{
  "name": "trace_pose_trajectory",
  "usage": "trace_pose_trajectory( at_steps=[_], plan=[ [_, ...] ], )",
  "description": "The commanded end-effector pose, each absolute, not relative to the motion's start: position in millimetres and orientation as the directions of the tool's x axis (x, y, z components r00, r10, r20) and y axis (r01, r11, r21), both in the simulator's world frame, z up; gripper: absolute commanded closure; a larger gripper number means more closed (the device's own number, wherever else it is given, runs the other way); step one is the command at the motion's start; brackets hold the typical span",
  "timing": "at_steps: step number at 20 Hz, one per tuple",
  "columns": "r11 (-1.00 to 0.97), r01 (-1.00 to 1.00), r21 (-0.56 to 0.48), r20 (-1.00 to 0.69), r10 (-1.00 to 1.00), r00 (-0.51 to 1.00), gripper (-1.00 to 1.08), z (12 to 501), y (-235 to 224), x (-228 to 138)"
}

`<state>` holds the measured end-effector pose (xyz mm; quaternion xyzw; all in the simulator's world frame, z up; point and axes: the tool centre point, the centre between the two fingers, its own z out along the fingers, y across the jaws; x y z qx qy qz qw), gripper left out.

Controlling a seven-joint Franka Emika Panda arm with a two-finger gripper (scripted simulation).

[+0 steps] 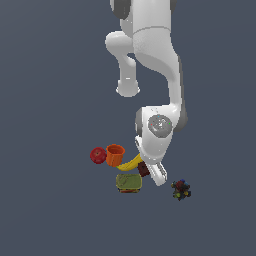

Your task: Pick up a designated object from a clutter of objects.

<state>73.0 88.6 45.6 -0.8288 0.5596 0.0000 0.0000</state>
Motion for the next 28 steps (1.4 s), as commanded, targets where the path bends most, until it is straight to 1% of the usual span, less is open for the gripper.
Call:
trace_pose_trajectory(
  at_steps=[1, 6, 7, 16, 17, 22, 28],
  plan=[
    [-0.373, -0.928, 0.0, 0.0, -0.928, 0.373, -0.92, 34, 89, 73],
    [-0.372, -0.928, 0.0, 0.0, -0.928, 0.372, -0.92, 27, 89, 74],
    [-0.372, -0.928, 0.0, 0.0, -0.928, 0.372, 1.08, 27, 89, 74],
    [-0.372, -0.928, 0.0, 0.0, -0.928, 0.372, 1.08, 27, 89, 74],
    [-0.379, -0.925, -0.026, 0.003, -0.925, 0.379, 1.08, 42, 96, 82],
    [-0.379, -0.925, -0.026, 0.003, -0.926, 0.379, 1.08, 50, 98, 82],
    [-0.378, -0.926, -0.023, 0.002, -0.926, 0.378, 1.08, 80, 105, 80]
  ],
)
